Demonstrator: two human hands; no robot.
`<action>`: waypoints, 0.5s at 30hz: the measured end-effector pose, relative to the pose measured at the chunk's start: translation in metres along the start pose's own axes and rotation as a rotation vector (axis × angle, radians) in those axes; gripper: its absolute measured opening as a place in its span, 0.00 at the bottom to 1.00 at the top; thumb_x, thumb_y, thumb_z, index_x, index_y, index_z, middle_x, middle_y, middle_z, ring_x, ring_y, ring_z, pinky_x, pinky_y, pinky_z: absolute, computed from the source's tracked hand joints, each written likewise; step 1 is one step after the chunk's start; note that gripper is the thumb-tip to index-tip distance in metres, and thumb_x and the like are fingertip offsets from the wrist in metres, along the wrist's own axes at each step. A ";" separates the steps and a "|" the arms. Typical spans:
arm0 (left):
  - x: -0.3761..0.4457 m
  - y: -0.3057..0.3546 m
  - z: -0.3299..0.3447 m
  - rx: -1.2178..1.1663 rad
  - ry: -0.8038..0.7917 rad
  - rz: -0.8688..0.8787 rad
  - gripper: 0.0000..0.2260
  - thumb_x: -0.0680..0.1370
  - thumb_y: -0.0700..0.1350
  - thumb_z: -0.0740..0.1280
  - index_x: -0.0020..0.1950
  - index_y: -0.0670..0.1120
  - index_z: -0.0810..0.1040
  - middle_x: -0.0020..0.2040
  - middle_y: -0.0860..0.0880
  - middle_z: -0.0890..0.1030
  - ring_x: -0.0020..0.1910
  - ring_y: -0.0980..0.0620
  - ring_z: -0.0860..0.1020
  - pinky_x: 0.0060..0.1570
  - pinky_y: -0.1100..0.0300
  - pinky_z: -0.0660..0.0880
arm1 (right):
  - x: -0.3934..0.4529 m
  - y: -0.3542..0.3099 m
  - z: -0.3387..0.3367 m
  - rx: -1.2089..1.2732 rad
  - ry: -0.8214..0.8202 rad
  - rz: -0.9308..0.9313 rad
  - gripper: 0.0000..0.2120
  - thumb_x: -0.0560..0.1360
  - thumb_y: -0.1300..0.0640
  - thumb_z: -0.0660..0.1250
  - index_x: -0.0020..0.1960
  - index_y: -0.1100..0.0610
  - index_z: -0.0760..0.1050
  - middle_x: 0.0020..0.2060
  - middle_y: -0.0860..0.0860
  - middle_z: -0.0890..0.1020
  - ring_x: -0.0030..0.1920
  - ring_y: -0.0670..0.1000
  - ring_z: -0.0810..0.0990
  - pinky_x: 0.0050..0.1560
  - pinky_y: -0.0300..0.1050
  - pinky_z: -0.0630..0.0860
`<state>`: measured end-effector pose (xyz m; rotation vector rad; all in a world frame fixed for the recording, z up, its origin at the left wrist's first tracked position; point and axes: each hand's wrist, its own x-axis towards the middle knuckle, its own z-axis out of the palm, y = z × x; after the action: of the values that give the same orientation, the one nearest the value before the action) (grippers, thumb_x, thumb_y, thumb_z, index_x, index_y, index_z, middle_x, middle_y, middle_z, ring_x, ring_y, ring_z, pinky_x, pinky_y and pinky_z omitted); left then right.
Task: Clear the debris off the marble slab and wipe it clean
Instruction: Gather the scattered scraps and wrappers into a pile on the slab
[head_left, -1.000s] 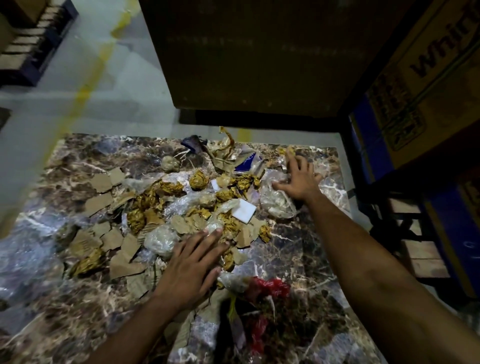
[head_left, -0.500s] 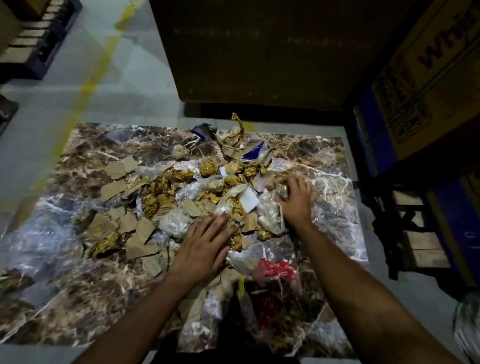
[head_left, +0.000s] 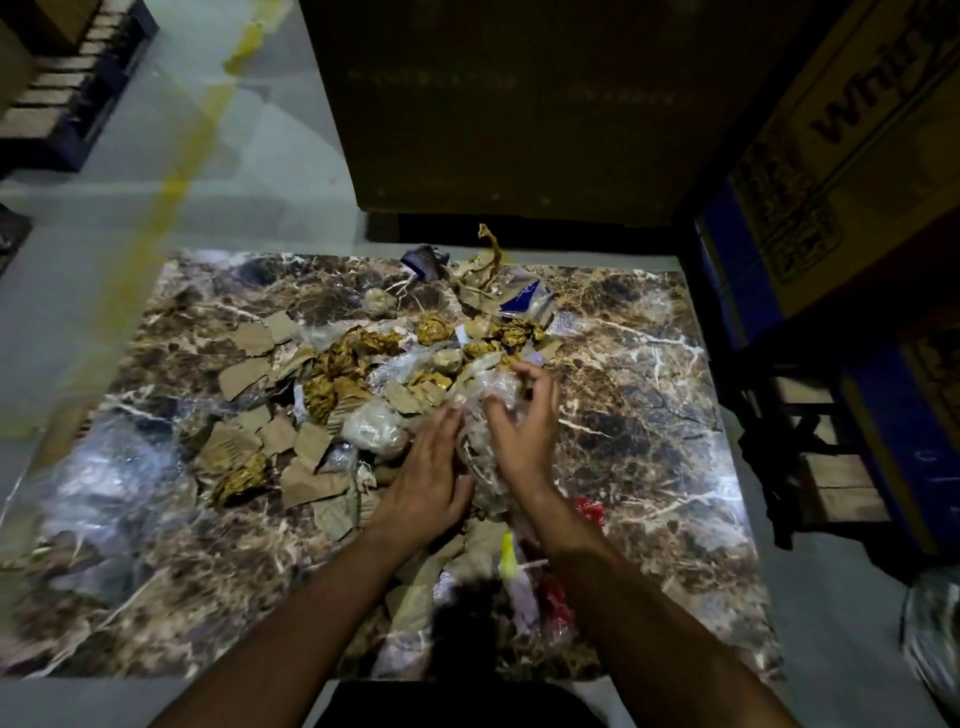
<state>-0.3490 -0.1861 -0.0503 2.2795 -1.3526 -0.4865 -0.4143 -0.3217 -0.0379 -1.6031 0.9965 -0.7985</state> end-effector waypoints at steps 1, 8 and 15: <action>0.000 0.002 -0.002 -0.046 0.013 -0.022 0.40 0.80 0.47 0.65 0.82 0.46 0.42 0.82 0.49 0.42 0.80 0.56 0.37 0.76 0.59 0.41 | -0.002 -0.006 0.006 0.011 -0.019 -0.033 0.21 0.72 0.50 0.71 0.64 0.41 0.70 0.64 0.45 0.72 0.62 0.39 0.73 0.57 0.39 0.77; -0.004 0.015 -0.036 -0.115 0.140 -0.242 0.31 0.78 0.45 0.65 0.80 0.45 0.58 0.82 0.44 0.53 0.80 0.46 0.48 0.78 0.46 0.49 | -0.008 -0.030 0.038 -0.350 -0.323 -0.256 0.28 0.74 0.41 0.58 0.74 0.43 0.66 0.78 0.48 0.63 0.76 0.51 0.61 0.74 0.64 0.57; -0.018 -0.050 -0.049 -0.262 0.350 -0.493 0.15 0.79 0.55 0.56 0.63 0.51 0.69 0.76 0.44 0.65 0.75 0.40 0.61 0.70 0.41 0.62 | -0.025 -0.042 0.070 -0.826 -0.578 -0.441 0.31 0.79 0.29 0.46 0.79 0.39 0.56 0.83 0.50 0.50 0.81 0.56 0.50 0.74 0.73 0.51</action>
<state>-0.2960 -0.1395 -0.0349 2.3249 -0.5236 -0.3646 -0.3546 -0.2655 -0.0145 -2.6272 0.5577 -0.1264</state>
